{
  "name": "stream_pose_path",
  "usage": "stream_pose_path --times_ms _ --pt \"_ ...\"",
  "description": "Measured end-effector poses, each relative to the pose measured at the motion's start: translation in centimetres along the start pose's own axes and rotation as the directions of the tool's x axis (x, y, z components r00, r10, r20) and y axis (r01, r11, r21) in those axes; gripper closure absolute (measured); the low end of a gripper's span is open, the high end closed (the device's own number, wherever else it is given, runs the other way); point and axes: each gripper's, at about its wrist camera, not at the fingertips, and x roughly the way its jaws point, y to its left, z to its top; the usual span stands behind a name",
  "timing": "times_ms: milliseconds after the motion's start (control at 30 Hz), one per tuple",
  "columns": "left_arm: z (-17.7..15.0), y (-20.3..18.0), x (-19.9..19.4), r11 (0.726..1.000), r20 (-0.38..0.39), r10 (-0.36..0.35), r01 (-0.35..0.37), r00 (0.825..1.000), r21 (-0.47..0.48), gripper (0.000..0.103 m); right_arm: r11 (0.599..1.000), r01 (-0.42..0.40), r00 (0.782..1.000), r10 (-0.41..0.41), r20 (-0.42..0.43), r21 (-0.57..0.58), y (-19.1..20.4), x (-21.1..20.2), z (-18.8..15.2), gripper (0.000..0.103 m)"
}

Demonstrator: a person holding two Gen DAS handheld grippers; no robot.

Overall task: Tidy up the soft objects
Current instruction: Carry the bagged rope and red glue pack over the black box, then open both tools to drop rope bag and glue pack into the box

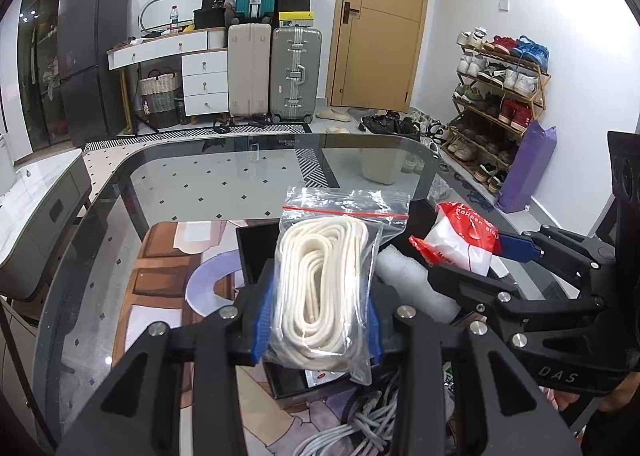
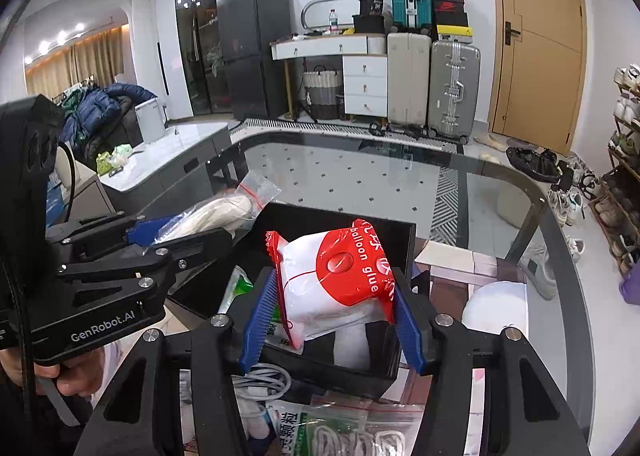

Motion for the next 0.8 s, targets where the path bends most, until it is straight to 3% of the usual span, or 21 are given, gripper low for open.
stream_pose_path --times_ms 367,800 --pt "-0.3 -0.5 1.6 1.000 -0.043 -0.023 0.024 0.999 0.020 0.067 0.998 -0.011 0.999 0.008 -0.044 -0.067 0.3 1.9 -0.6 0.048" --pt "-0.5 -1.3 1.9 0.995 -0.055 0.015 -0.009 0.998 0.102 0.066 0.997 0.000 0.997 -0.006 -0.082 -0.076 0.7 2.2 -0.7 0.047"
